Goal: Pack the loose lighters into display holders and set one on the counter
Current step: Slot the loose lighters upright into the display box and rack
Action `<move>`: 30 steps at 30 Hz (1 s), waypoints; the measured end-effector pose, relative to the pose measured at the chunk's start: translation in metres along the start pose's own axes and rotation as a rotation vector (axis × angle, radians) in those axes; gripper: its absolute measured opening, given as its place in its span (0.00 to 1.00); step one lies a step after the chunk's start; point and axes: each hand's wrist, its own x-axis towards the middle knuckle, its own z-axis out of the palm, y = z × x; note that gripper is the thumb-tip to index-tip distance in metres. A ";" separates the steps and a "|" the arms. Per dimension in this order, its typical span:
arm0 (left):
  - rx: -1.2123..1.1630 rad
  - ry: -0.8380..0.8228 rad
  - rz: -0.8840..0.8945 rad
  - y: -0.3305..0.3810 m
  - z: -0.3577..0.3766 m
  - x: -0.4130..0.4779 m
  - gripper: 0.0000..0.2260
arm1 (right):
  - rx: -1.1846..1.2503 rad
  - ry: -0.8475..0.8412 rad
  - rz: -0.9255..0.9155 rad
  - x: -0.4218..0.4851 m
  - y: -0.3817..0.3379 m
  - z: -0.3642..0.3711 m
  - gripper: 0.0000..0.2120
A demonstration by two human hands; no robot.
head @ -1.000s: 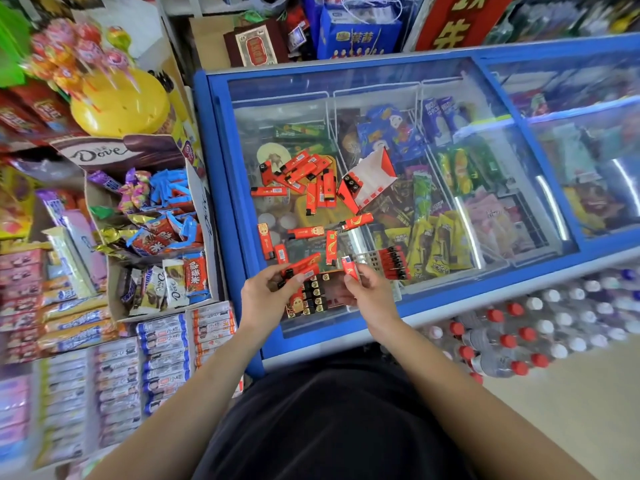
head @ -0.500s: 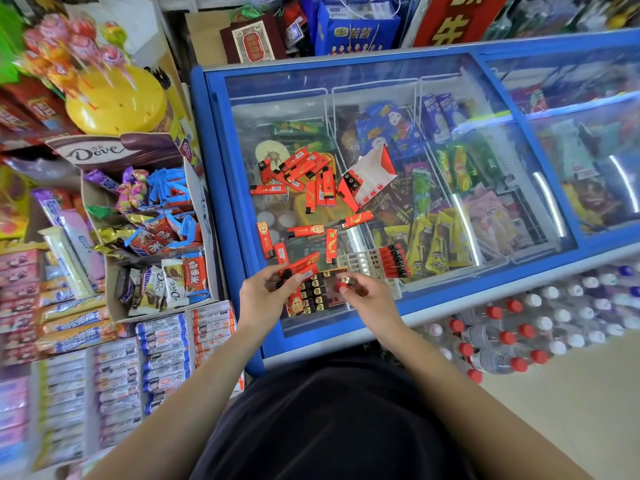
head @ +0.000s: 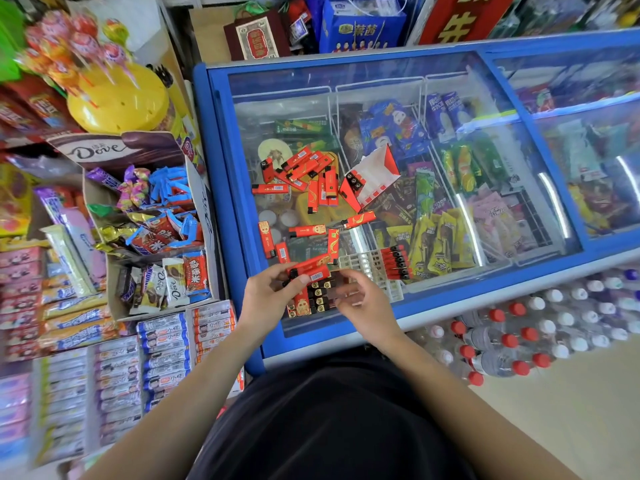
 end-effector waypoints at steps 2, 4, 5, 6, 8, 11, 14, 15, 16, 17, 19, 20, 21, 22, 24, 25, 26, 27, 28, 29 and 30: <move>0.037 -0.075 0.048 0.007 -0.001 0.000 0.11 | 0.045 0.097 -0.010 0.000 -0.006 -0.004 0.22; 0.123 -0.139 0.106 0.013 -0.001 0.002 0.14 | 0.242 0.053 -0.014 0.000 -0.018 -0.009 0.23; 0.168 -0.159 0.134 0.016 -0.001 0.003 0.15 | 0.358 -0.018 -0.024 0.000 -0.023 -0.012 0.24; 0.199 -0.172 0.161 0.019 -0.001 0.003 0.17 | 0.430 -0.077 -0.038 0.001 -0.026 -0.015 0.25; 0.224 -0.186 0.203 0.025 -0.001 0.005 0.19 | 0.452 -0.117 -0.057 0.003 -0.028 -0.018 0.24; 0.262 -0.190 0.263 0.035 -0.001 0.005 0.22 | 0.511 -0.100 -0.030 0.006 -0.028 -0.018 0.14; 0.279 -0.200 0.314 0.043 0.000 0.004 0.24 | 0.602 -0.098 0.004 0.006 -0.028 -0.018 0.07; 0.265 -0.204 0.308 0.044 0.001 0.005 0.24 | 0.631 -0.085 0.028 0.007 -0.027 -0.018 0.05; 0.247 -0.202 0.289 0.043 0.001 0.005 0.24 | 0.674 -0.073 0.057 0.007 -0.027 -0.019 0.04; 0.225 -0.192 0.262 0.043 0.000 0.005 0.23 | 0.727 -0.061 0.090 0.007 -0.025 -0.019 0.04; 0.186 -0.154 0.215 0.040 -0.003 0.006 0.20 | 0.838 -0.026 0.152 0.006 -0.020 -0.022 0.02; 0.173 -0.134 0.202 0.038 -0.004 0.006 0.18 | 0.891 0.000 0.188 0.005 -0.016 -0.024 0.03; 0.163 -0.114 0.194 0.037 -0.006 0.006 0.16 | 0.953 0.024 0.231 0.003 -0.011 -0.027 0.04; 0.155 -0.094 0.189 0.036 -0.008 0.006 0.14 | 1.020 0.050 0.275 0.000 -0.006 -0.029 0.05; 0.140 -0.061 0.170 0.033 -0.010 0.007 0.12 | 1.117 0.099 0.332 -0.006 0.007 -0.035 0.05; 0.140 -0.050 0.162 0.031 -0.010 0.007 0.12 | 1.128 0.129 0.341 -0.009 0.014 -0.038 0.05; 0.145 -0.045 0.160 0.030 -0.010 0.008 0.12 | 1.122 0.160 0.342 -0.013 0.020 -0.041 0.05; 0.150 -0.044 0.159 0.029 -0.009 0.007 0.11 | 1.103 0.193 0.339 -0.016 0.026 -0.044 0.05; 0.156 -0.045 0.156 0.027 -0.008 0.007 0.11 | 1.067 0.230 0.333 -0.018 0.033 -0.047 0.04; 0.157 -0.048 0.147 0.027 -0.007 0.007 0.11 | 1.017 0.270 0.322 -0.021 0.039 -0.051 0.03; 0.159 -0.052 0.132 0.027 -0.005 0.007 0.11 | 0.961 0.309 0.309 -0.023 0.045 -0.055 0.02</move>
